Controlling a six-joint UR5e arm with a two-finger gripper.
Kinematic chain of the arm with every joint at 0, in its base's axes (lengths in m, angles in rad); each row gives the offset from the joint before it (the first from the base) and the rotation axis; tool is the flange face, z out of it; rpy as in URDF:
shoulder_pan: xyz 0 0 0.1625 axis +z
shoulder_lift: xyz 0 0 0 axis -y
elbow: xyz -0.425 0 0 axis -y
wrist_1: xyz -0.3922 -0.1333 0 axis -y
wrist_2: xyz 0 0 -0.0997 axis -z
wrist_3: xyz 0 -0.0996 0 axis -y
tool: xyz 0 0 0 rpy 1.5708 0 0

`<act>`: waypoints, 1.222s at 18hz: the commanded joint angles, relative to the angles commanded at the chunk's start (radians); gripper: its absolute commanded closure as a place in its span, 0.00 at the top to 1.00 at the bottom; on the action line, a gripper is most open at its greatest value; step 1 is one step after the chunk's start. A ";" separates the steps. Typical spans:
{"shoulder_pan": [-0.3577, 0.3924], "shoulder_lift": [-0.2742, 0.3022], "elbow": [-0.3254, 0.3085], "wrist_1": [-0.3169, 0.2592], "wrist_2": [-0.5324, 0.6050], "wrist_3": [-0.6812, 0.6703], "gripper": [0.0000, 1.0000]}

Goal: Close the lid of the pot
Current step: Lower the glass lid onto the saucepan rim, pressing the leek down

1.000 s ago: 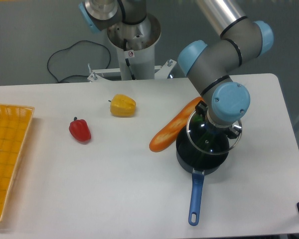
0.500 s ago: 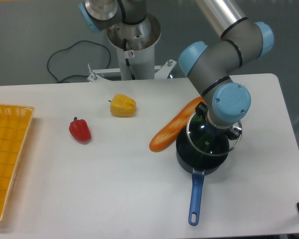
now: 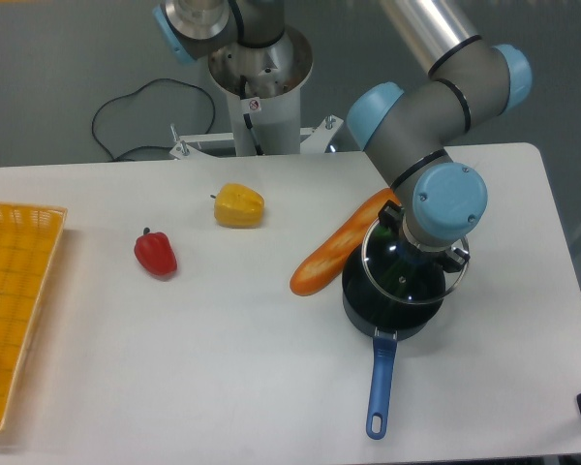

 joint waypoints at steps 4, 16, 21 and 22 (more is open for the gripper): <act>-0.003 -0.014 0.005 0.002 0.000 -0.041 0.52; -0.020 -0.032 0.020 0.015 0.000 -0.086 0.52; -0.021 -0.041 0.028 0.020 -0.002 -0.104 0.52; -0.021 -0.043 0.028 0.020 -0.002 -0.104 0.52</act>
